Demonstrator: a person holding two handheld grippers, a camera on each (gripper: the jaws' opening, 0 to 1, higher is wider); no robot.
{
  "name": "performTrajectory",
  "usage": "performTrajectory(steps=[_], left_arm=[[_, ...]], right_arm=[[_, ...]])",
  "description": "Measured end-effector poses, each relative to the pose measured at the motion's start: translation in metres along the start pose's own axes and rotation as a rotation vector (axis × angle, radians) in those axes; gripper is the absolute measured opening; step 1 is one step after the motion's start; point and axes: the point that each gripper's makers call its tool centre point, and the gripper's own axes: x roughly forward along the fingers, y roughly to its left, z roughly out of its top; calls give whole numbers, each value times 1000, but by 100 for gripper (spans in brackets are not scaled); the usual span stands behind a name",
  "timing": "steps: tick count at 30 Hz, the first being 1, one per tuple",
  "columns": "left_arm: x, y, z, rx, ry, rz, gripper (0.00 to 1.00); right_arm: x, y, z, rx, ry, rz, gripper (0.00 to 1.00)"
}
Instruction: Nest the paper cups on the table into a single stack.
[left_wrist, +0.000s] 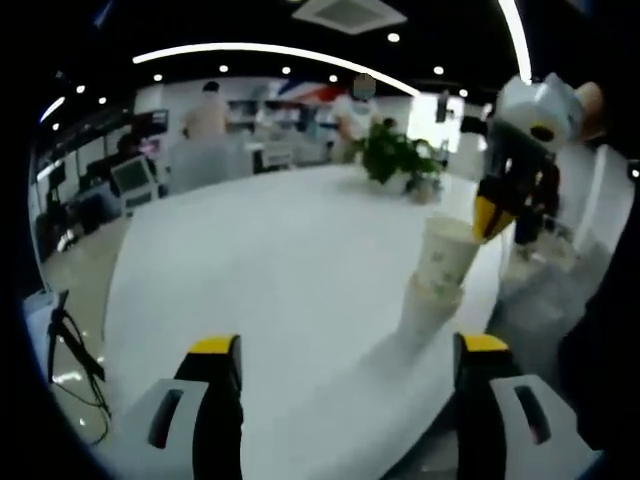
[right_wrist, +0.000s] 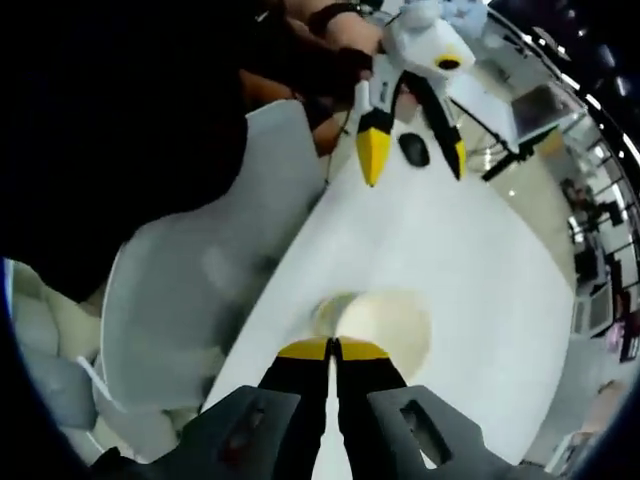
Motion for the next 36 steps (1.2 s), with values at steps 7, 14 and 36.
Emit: performTrajectory(steps=[7,14,36], left_arm=[[-3,3,-2,-6,0,11,86],[-4,5,-5,-8,3,13,86],[-3,4,-4,-19,-6,12,85]], right_arm=[[19,6,-10,10,19,25,0],[31,10,-16,18,37,45,0],[49,18,-15,69,8,61,8]])
